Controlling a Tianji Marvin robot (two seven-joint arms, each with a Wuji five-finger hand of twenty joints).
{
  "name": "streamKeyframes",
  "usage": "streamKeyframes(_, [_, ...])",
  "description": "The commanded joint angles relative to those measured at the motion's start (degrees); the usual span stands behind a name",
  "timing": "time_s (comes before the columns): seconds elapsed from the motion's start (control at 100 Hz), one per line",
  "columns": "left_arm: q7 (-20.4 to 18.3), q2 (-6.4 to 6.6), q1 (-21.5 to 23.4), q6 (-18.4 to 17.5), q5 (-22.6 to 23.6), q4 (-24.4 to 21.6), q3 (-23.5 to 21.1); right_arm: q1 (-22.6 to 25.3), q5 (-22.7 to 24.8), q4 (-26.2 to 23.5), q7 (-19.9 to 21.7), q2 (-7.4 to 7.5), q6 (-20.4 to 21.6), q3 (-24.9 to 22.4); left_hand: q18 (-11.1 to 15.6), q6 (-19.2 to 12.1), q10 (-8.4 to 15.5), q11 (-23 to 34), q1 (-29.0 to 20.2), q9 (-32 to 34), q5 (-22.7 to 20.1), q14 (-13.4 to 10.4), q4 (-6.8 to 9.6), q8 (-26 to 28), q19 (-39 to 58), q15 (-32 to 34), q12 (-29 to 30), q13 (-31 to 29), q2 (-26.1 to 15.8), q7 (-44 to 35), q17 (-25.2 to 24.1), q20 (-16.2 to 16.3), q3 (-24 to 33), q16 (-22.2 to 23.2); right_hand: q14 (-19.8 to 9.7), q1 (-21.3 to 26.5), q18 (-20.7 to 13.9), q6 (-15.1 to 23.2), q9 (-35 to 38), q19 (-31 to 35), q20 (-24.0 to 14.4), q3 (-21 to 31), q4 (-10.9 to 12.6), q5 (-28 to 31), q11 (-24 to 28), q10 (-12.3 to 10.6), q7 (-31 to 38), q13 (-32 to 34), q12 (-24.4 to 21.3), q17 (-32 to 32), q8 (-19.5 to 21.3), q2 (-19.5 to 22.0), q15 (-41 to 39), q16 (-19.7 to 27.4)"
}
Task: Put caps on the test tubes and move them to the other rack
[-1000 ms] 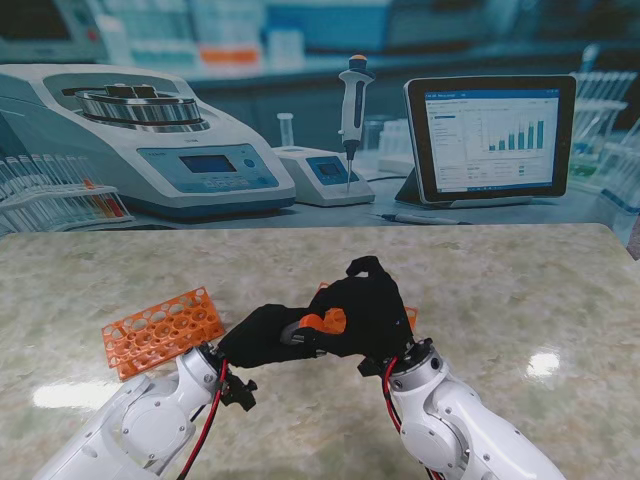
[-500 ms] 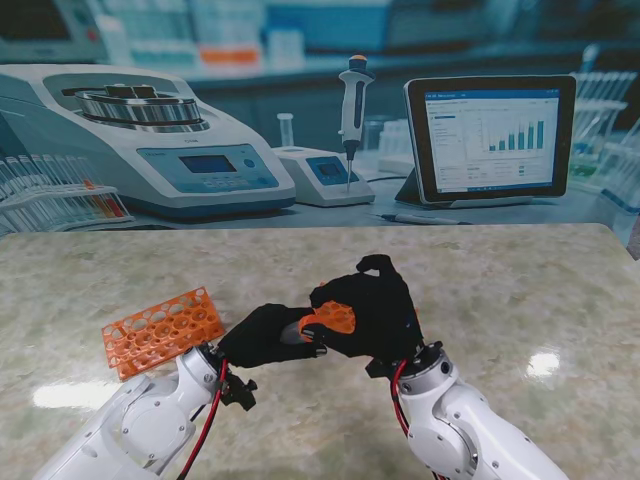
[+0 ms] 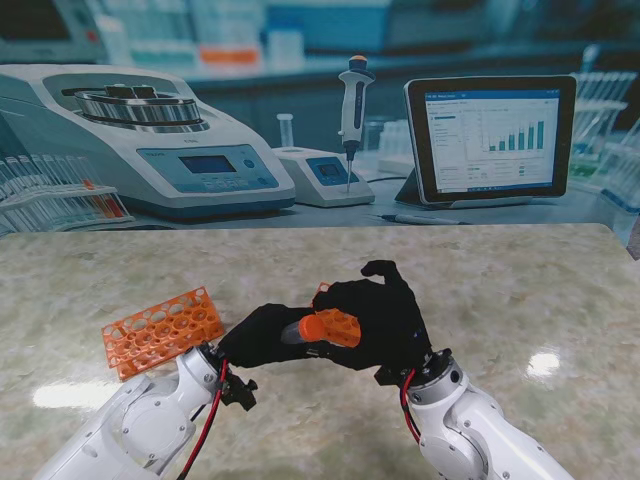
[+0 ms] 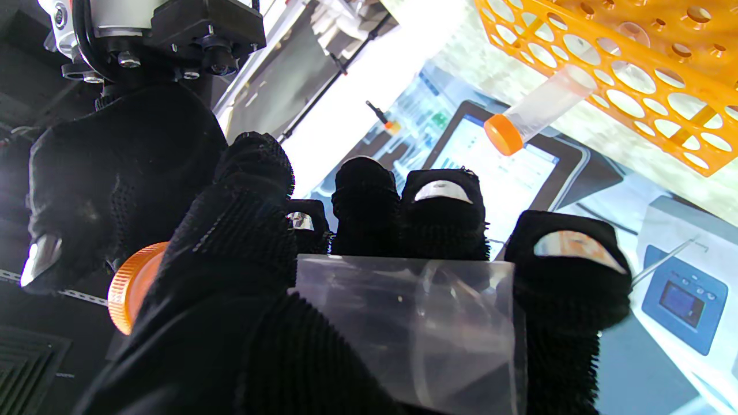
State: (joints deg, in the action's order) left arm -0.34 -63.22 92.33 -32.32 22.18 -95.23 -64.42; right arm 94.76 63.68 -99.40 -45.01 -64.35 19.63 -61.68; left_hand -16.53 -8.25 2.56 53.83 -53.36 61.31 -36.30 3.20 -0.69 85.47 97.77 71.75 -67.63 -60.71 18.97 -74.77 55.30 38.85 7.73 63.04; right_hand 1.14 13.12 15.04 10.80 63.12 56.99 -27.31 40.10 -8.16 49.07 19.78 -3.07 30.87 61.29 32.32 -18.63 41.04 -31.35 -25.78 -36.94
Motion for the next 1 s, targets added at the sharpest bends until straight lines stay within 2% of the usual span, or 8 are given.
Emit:
streamKeyframes(0.0, [-0.2, -0.04, 0.0, 0.2, -0.1, -0.3, 0.1, 0.6, 0.1, -0.5, 0.2, 0.15, 0.2, 0.0, 4.0, -2.7, 2.6, -0.4, -2.1, -1.3, -0.9, -2.0, -0.3, 3.4, 5.0, -0.5, -0.6, 0.3, -2.3, -3.3, 0.9, 1.1, -0.1, -0.2, -0.4, 1.7, 1.2, -0.9, -1.6, -1.0, 0.1, 0.3, 0.1, -2.2, -0.5, 0.6, -1.2, -1.6, -0.4, 1.2, -0.9, -2.5, 2.6, 0.6])
streamKeyframes(0.3, [-0.4, -0.02, 0.0, 0.3, -0.2, -0.3, 0.2, 0.1, 0.8, -0.6, 0.4, 0.37, 0.2, 0.5, 4.0, -2.7, 2.6, -0.4, -2.1, -1.3, -0.9, -2.0, -0.31, 3.4, 5.0, -0.5, -0.6, 0.3, -2.3, -3.3, 0.9, 1.1, -0.1, -0.2, -0.6, 7.0, 1.4, -0.8, -1.5, -1.2, -0.2, 1.1, 0.4, -2.0, -0.1, 0.3, -1.0, -1.6, 0.0, 1.1, -0.5, -8.2, 2.6, 0.4])
streamKeyframes(0.68, [-0.5, 0.0, -0.1, 0.3, -0.3, -0.3, 0.3, -0.6, 0.4, -0.7, 0.5, 0.22, 0.3, 1.1, 4.0, -2.7, 2.7, -0.4, -2.1, -1.3, -1.0, -2.0, -0.3, 3.4, 5.0, -0.5, -0.6, 0.3, -2.3, -3.4, 0.9, 1.1, -0.1, -0.2, -1.1, 10.4, 0.9, 0.6, 1.3, -0.7, -0.8, 1.4, 1.3, 0.5, 1.6, -0.3, 1.3, 0.4, 1.1, 0.2, 1.2, -7.1, 1.8, 0.0])
streamKeyframes(0.72, [-0.5, 0.01, -0.2, 0.3, -0.3, -0.3, 0.3, -0.7, 0.4, -0.6, 0.5, 0.22, 0.3, 1.2, 4.0, -2.8, 2.7, -0.4, -2.1, -1.3, -1.0, -2.0, -0.3, 3.4, 5.0, -0.5, -0.6, 0.3, -2.3, -3.4, 0.9, 1.1, -0.1, -0.2, -1.2, 11.2, 0.8, 1.2, 1.9, -0.5, -0.9, 1.2, 0.6, 0.8, 1.9, -0.5, 1.8, 0.8, 1.4, 0.0, 1.3, -6.8, 1.5, -0.1])
streamKeyframes(0.76, [-0.5, 0.01, -0.2, 0.3, -0.3, -0.3, 0.3, -0.7, 0.4, -0.6, 0.5, 0.19, 0.3, 1.2, 4.0, -2.8, 2.7, -0.4, -2.1, -1.3, -1.0, -2.0, -0.3, 3.4, 5.0, -0.5, -0.6, 0.3, -2.3, -3.4, 0.9, 1.1, -0.1, -0.2, -1.3, 13.1, 0.8, 1.9, 2.4, -0.5, -1.0, -0.2, -1.7, 0.9, 2.1, -0.6, 2.7, 1.1, 1.6, -0.1, 0.6, -6.6, 1.3, -0.2])
streamKeyframes(0.81, [-0.5, 0.01, -0.2, 0.3, -0.3, -0.3, 0.3, -0.8, 0.3, -0.5, 0.5, 0.17, 0.3, 1.3, 4.0, -2.8, 2.7, -0.4, -2.1, -1.3, -1.0, -2.0, -0.3, 3.4, 5.0, -0.5, -0.6, 0.3, -2.3, -3.4, 0.8, 1.1, -0.1, -0.2, -1.5, 15.5, 0.7, 2.8, 3.1, -0.4, -1.2, -2.0, -3.2, 0.3, 2.3, -0.8, 6.0, 1.5, 1.8, -0.3, -2.4, -6.3, 1.0, -0.2])
streamKeyframes(0.84, [-0.5, 0.0, -0.2, 0.4, -0.3, -0.3, 0.3, -0.8, 0.2, -0.5, 0.6, 0.15, 0.4, 1.4, 4.0, -2.8, 2.7, -0.4, -2.0, -1.3, -0.9, -2.0, -0.31, 3.4, 5.0, -0.5, -0.6, 0.3, -2.3, -3.3, 0.8, 1.1, -0.1, -0.2, -1.4, 16.3, 0.6, 3.2, 3.3, -0.4, -1.2, -2.0, -3.4, 0.3, 2.4, -0.7, 6.4, 1.8, 1.9, -0.3, -2.6, -6.4, 0.9, -0.2])
streamKeyframes(0.99, [-0.7, 0.04, -0.2, 0.4, -0.3, -0.3, 0.3, -1.0, -0.1, -0.4, 0.9, 0.08, 0.5, 1.5, 4.0, -2.8, 2.6, -0.4, -2.0, -1.3, -0.9, -2.0, -0.3, 3.4, 4.9, -0.5, -0.6, 0.3, -2.4, -3.3, 0.8, 1.1, -0.1, -0.2, -1.8, 21.4, 0.3, 6.0, 5.0, -0.1, -1.3, -5.0, -4.3, -2.0, 3.1, -1.3, 16.6, 2.9, 2.3, -0.9, -10.3, -5.3, 0.3, -0.3])
